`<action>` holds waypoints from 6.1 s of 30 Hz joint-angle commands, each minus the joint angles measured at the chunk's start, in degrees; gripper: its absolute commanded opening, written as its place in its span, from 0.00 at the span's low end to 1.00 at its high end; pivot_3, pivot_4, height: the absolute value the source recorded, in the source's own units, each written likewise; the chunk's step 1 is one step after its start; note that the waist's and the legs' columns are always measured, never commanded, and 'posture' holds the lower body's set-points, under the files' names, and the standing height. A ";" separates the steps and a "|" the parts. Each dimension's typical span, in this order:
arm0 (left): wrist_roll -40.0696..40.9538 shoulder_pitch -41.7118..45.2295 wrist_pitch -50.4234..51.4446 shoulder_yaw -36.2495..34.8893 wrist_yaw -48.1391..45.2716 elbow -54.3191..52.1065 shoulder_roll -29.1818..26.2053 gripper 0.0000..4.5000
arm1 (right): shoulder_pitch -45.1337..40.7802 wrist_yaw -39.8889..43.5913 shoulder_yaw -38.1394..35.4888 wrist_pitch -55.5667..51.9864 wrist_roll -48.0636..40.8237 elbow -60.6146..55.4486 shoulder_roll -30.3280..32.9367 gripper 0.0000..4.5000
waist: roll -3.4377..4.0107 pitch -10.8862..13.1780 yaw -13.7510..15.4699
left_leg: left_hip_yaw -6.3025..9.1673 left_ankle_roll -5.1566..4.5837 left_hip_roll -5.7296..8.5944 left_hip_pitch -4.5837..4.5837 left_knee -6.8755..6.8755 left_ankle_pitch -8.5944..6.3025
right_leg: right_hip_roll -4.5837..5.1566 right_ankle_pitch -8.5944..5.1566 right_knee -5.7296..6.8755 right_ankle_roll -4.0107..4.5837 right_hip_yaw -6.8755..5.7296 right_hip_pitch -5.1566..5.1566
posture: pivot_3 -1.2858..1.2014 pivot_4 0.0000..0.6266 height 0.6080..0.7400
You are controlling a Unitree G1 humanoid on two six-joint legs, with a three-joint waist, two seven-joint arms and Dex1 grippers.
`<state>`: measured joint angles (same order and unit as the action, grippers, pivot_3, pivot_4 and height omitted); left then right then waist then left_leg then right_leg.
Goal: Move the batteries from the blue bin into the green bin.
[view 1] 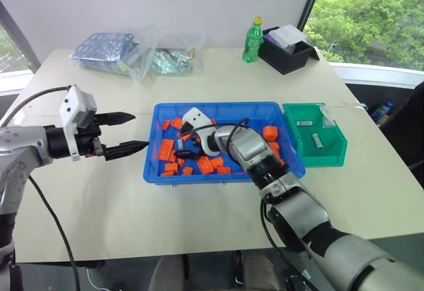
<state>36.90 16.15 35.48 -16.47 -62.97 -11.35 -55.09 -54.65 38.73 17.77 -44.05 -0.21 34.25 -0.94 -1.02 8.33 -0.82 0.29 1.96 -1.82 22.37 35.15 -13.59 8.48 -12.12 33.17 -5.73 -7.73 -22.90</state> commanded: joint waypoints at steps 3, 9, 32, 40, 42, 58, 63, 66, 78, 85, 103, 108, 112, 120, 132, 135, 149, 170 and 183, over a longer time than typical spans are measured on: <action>0.36 0.49 -1.05 -2.02 0.05 -0.84 -0.60 1.00 | 0.52 0.90 1.67 -0.01 0.52 0.35 -0.13 0.94 | 0.00 0.00 -0.10 | 0.00 0.00 0.00 0.00 -0.01 0.00 | 0.00 0.00 0.01 0.00 0.00 -0.02 | 0.52 0.24 0.87; 0.48 0.26 -1.24 -1.91 -0.33 -0.59 -0.36 1.00 | 1.97 1.56 2.81 0.24 1.02 -0.84 0.98 0.36 | 0.00 0.00 0.08 | 0.00 0.00 0.00 0.00 0.00 0.00 | 0.00 0.00 0.00 0.00 0.00 0.00 | 0.52 0.24 0.87; -0.48 3.81 -2.35 1.28 -4.12 3.63 -0.61 1.00 | 3.27 1.31 1.41 -8.58 -0.86 -16.32 7.33 0.68 | -0.06 -0.05 0.08 | -0.02 0.00 0.00 0.06 -0.02 0.00 | 0.02 -0.02 0.01 0.00 0.00 -0.11 | 0.52 0.24 0.87; -0.86 4.08 -2.75 1.50 -4.66 4.19 -0.61 1.00 | 0.85 0.46 -1.03 -10.55 -2.68 -17.75 8.61 0.68 | -0.06 -0.05 0.05 | -0.03 0.00 0.00 0.09 -0.03 0.00 | 0.02 -0.02 0.01 0.00 0.00 -0.17 | 0.52 0.24 0.87; -0.98 4.28 -2.84 1.60 -4.72 4.30 -0.50 1.00 | 0.15 0.23 -1.29 -9.90 -2.78 -16.92 8.76 0.68 | -0.06 -0.05 0.06 | -0.03 0.00 0.00 0.10 -0.03 0.00 | 0.02 -0.02 0.00 0.00 0.00 -0.17 | 0.52 0.24 0.87; -0.25 3.79 -1.96 1.14 -4.56 2.24 -0.58 1.00 | -3.17 3.17 2.18 10.91 1.11 5.47 6.45 0.68 | -0.06 -0.04 -0.16 | -0.05 0.00 0.00 0.10 -0.04 0.00 | 0.01 -0.01 0.00 -0.01 0.00 -0.18 | 0.52 0.24 0.87; 0.22 2.84 -1.23 0.34 -3.98 0.77 -0.62 1.00 | -5.36 2.53 2.30 15.51 3.69 13.02 6.24 0.68 | -0.06 -0.04 -0.14 | -0.05 0.00 0.00 0.09 -0.04 0.00 | 0.01 -0.01 0.01 -0.01 0.01 -0.16 | 0.52 0.24 0.87; 0.85 2.16 -0.33 -0.43 -3.42 -0.21 -0.62 1.00 | -6.53 3.18 0.58 17.78 2.98 14.55 6.19 0.68 | -0.06 -0.04 0.00 | -0.04 0.00 -0.01 0.09 -0.03 0.00 | 0.01 -0.01 0.01 -0.01 0.01 -0.16 | 0.52 0.24 0.87; 1.66 2.50 0.50 0.06 -2.76 -1.03 -0.94 1.00 | -5.90 4.90 0.27 21.45 4.35 17.78 3.68 0.62 | -0.06 -0.04 -0.27 | -0.04 0.00 -0.01 0.07 -0.04 0.00 | 0.00 -0.01 0.01 -0.01 0.01 -0.14 | 0.52 0.24 0.87; 1.38 3.15 0.34 0.86 -3.29 -0.47 -1.01 1.00 | -3.76 5.99 -0.23 18.68 4.02 14.01 3.96 0.01 | -0.06 -0.04 -0.08 | -0.03 0.00 -0.01 0.07 -0.04 0.00 | 0.00 -0.01 0.00 -0.01 0.01 -0.12 | 0.52 0.24 0.87; 0.52 6.66 -1.00 7.77 -4.47 1.36 3.63 1.00 | 10.58 -2.05 -27.58 -28.12 -6.03 -48.21 21.85 0.01 | -0.04 -0.02 0.86 | 0.00 0.00 0.01 0.17 -0.04 0.00 | 0.04 -0.01 -0.05 -0.01 -0.04 -0.11 | 0.52 0.24 0.87; -0.87 9.77 -2.36 9.99 -5.54 4.57 5.55 1.00 | 16.86 -5.17 -38.28 -37.07 -6.94 -56.48 29.36 0.01 | -0.06 -0.03 1.67 | -0.12 0.04 0.00 0.17 -0.01 -0.03 | 0.10 -0.06 -0.19 0.02 -0.05 -0.18 | 0.52 0.24 0.87; -1.86 12.31 -3.19 11.58 -6.77 6.79 6.69 1.00 | 23.60 -7.15 -42.87 -37.27 -7.21 -57.34 32.61 0.01 | -0.06 -0.03 1.57 | -0.17 0.12 0.00 0.21 -0.01 -0.08 | 0.12 -0.06 -0.32 0.03 -0.06 -0.17 | 0.52 0.24 0.87; -2.55 14.68 -3.31 12.86 -7.72 7.88 7.93 1.00 | 30.26 -10.95 -44.54 -30.99 -8.27 -52.70 33.80 0.44 | -0.02 -0.01 1.23 | -0.24 0.00 -0.03 0.20 -0.04 -0.02 | 0.12 -0.06 -0.32 0.02 -0.06 0.02 | 0.52 0.24 0.87; -2.65 14.62 -2.76 13.70 -10.11 6.02 7.19 1.00 | 20.34 -15.38 -34.91 -48.45 -19.64 -68.38 18.09 0.56 | 0.12 0.07 1.03 | -0.18 -0.10 -0.11 0.26 -0.10 -0.07 | 0.03 -0.02 -0.74 0.06 -0.13 -0.11 | 0.52 0.24 0.87; -2.93 15.11 -2.89 14.06 -10.03 6.34 7.61 1.00 | 19.80 -19.47 -31.94 -48.45 -19.42 -63.68 10.34 0.56 | 0.24 0.14 1.59 | -0.13 -0.11 -0.07 0.38 -0.02 -0.07 | 0.06 -0.01 -0.72 0.08 -0.16 -0.15 | 0.52 0.24 0.87; -2.33 13.81 -2.47 13.24 -8.64 3.57 7.41 1.00 | 15.86 -27.79 -28.16 -42.50 -15.78 -42.83 -0.80 0.56 | 0.16 0.10 1.03 | 0.00 -0.14 0.01 0.66 0.14 -0.04 | 0.04 0.07 -0.08 0.01 -0.10 -0.28 | 0.52 0.24 0.87; -1.21 12.33 -1.27 11.83 -6.76 1.67 7.16 1.00 | 17.65 -26.62 -19.30 -30.93 -16.32 -33.28 2.01 0.02 | 0.08 0.05 0.07 | 0.03 -0.14 -0.01 0.27 0.01 -0.04 | 0.04 0.01 -0.10 0.07 -0.11 -0.23 | 0.52 0.24 0.87; -1.07 13.83 -2.17 11.99 -5.92 4.41 8.91 1.00 | 10.71 -24.27 -41.02 -47.58 -21.52 -55.93 17.70 0.02 | 0.07 0.04 1.02 | 0.05 -0.14 0.02 0.55 0.09 -0.04 | 0.06 0.01 -0.16 0.08 -0.12 -0.36 | 0.52 0.24 0.87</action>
<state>35.51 28.47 34.41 -3.11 -68.64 -6.65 -46.06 -43.26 13.72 -20.19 -89.61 -20.99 -18.91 15.11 -0.96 8.37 0.19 0.33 1.83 -1.80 22.91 35.21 -13.63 8.53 -12.12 32.98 -5.65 -7.86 -23.30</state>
